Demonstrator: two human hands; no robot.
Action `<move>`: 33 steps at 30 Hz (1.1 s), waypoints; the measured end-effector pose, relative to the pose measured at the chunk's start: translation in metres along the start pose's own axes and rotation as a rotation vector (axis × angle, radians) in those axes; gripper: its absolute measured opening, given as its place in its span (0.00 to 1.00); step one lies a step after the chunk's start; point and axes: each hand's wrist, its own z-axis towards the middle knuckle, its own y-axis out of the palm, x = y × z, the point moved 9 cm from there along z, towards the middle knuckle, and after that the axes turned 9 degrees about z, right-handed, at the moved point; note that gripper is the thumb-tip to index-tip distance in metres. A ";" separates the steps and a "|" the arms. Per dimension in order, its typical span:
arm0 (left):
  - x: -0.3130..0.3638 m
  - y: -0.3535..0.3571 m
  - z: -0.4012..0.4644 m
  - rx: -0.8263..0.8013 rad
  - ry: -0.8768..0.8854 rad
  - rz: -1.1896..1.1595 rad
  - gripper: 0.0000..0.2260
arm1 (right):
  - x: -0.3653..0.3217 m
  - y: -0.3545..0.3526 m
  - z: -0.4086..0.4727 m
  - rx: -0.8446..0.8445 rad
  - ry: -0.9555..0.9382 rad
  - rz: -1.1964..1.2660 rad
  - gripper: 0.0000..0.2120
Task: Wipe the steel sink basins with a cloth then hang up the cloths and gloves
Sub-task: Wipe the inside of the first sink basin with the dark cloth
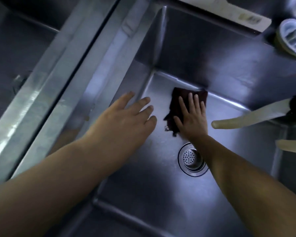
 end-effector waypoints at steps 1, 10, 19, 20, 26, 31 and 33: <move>-0.008 -0.005 -0.003 0.029 -0.008 -0.007 0.18 | 0.008 -0.002 -0.007 -0.007 0.044 0.010 0.34; -0.030 0.000 -0.012 0.001 -0.010 -0.014 0.07 | -0.046 -0.006 0.053 -0.013 0.000 0.009 0.35; -0.033 -0.005 -0.011 0.003 -0.037 -0.020 0.11 | -0.120 0.024 0.024 -0.067 -0.289 0.010 0.36; -0.034 -0.006 -0.011 -0.005 -0.039 -0.014 0.12 | -0.129 0.030 0.005 -0.084 -0.327 0.028 0.36; -0.033 -0.007 -0.011 -0.018 -0.045 0.017 0.08 | -0.171 0.061 -0.113 -0.165 -0.567 0.062 0.38; -0.033 -0.010 -0.011 -0.068 -0.042 0.078 0.12 | -0.171 0.074 -0.203 -0.298 -0.680 0.019 0.36; -0.032 -0.011 -0.012 -0.055 -0.040 0.077 0.11 | -0.161 0.071 -0.215 -0.290 -0.686 0.008 0.36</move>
